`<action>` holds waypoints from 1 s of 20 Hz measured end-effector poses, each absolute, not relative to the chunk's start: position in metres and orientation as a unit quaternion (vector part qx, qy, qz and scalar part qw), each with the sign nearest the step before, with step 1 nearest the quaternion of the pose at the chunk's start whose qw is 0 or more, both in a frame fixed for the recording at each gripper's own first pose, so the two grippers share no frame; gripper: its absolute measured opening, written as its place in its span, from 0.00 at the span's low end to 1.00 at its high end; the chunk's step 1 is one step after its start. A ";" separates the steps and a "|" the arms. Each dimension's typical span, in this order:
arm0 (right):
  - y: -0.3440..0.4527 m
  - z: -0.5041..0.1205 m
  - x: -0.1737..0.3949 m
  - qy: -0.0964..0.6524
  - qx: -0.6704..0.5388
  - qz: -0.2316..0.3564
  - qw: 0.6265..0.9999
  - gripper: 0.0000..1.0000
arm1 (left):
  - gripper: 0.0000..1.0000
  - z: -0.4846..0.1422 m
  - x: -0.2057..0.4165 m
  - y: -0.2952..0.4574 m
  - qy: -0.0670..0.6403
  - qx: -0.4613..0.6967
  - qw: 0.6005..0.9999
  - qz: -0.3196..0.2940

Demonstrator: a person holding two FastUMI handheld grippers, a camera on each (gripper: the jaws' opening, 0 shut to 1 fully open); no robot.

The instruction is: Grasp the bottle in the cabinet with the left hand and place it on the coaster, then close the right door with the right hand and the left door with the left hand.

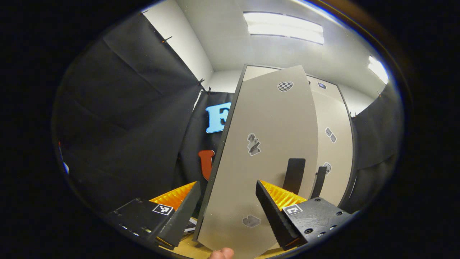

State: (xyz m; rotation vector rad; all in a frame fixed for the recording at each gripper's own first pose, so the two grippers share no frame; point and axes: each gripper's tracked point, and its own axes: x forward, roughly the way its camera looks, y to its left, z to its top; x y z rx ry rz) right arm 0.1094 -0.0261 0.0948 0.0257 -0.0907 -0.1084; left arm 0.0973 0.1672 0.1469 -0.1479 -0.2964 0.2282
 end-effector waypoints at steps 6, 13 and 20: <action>-0.013 0.093 0.124 -0.047 0.003 -0.035 0.998 0.82 | 0.99 0.130 0.067 0.122 -0.125 -0.049 0.988 0.070; -0.001 0.086 0.127 -0.033 0.012 -0.011 0.999 0.82 | 0.90 0.084 0.039 0.064 -0.071 -0.071 0.994 0.037; 0.011 0.071 0.129 -0.004 0.028 0.018 0.999 0.83 | 0.95 0.044 0.019 0.040 -0.067 -0.034 0.994 0.075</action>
